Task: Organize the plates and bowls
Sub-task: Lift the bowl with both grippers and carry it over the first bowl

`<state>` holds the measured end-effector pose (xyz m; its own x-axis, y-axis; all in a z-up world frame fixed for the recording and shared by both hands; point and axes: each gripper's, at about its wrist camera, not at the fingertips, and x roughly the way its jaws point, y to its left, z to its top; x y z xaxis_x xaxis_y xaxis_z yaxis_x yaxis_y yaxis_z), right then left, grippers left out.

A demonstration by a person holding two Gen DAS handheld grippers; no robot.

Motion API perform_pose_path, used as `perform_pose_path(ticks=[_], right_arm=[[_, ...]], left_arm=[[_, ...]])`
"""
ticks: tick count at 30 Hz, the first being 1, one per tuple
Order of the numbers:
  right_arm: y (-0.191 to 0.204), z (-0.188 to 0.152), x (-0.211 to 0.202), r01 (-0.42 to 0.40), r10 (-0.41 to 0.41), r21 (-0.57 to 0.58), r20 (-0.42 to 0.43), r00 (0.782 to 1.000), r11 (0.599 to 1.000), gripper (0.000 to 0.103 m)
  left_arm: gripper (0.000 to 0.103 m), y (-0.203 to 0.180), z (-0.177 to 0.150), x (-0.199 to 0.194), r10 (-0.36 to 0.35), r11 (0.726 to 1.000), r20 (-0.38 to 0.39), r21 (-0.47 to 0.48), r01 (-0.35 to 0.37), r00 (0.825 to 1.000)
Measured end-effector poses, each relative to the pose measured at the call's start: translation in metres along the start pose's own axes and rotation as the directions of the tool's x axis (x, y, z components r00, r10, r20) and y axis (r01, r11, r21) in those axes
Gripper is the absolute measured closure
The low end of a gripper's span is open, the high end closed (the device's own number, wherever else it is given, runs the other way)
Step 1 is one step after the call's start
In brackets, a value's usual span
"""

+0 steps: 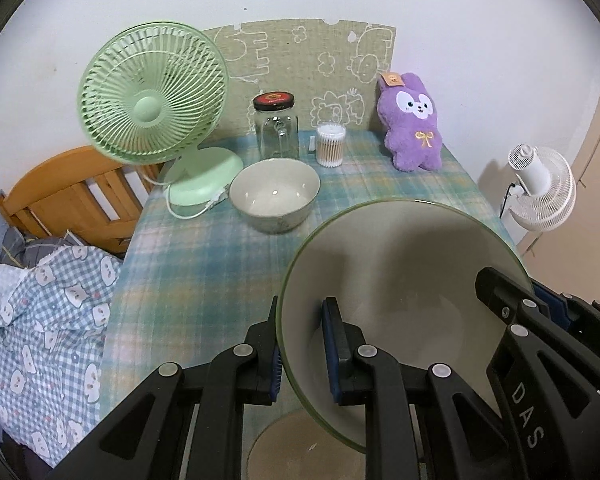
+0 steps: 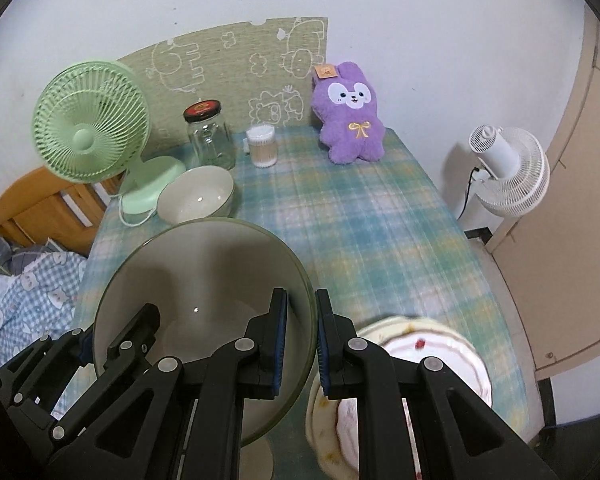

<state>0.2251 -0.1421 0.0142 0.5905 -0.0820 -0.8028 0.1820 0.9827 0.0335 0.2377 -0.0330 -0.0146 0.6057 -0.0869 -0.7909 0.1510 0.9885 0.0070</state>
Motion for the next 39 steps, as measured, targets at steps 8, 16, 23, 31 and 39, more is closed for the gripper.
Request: perform_pose_path(ticks=[8,16,23,31,39], right_arm=[[0.018,-0.036,-0.021,-0.008,0.009,-0.027,0.013,1.000,1.000,0.086],[0.032,-0.072,-0.020,-0.015,0.015,-0.026,-0.019,1.000,1.000,0.086],[0.035,-0.095,-0.006,-0.017,0.015,-0.031,-0.060,0.998,0.999,0.086],[0.037,-0.113,0.009,-0.014,0.010,-0.038,-0.103,0.995,0.999,0.086],[0.036,-0.119,0.024,-0.010,0.005,-0.034,-0.138,0.990,0.999,0.086]], left_arm=[[0.087,0.019,-0.032,-0.017,0.006,1.000,0.012,0.004,-0.006,1.000],[0.087,0.033,-0.063,-0.017,0.014,1.000,-0.016,0.002,-0.014,1.000],[0.087,0.038,-0.087,-0.007,0.014,1.000,-0.055,-0.005,-0.014,0.998],[0.087,0.040,-0.105,0.006,0.012,1.000,-0.100,-0.012,-0.014,0.995],[0.087,0.039,-0.114,0.019,0.008,1.000,-0.136,-0.014,-0.010,0.991]])
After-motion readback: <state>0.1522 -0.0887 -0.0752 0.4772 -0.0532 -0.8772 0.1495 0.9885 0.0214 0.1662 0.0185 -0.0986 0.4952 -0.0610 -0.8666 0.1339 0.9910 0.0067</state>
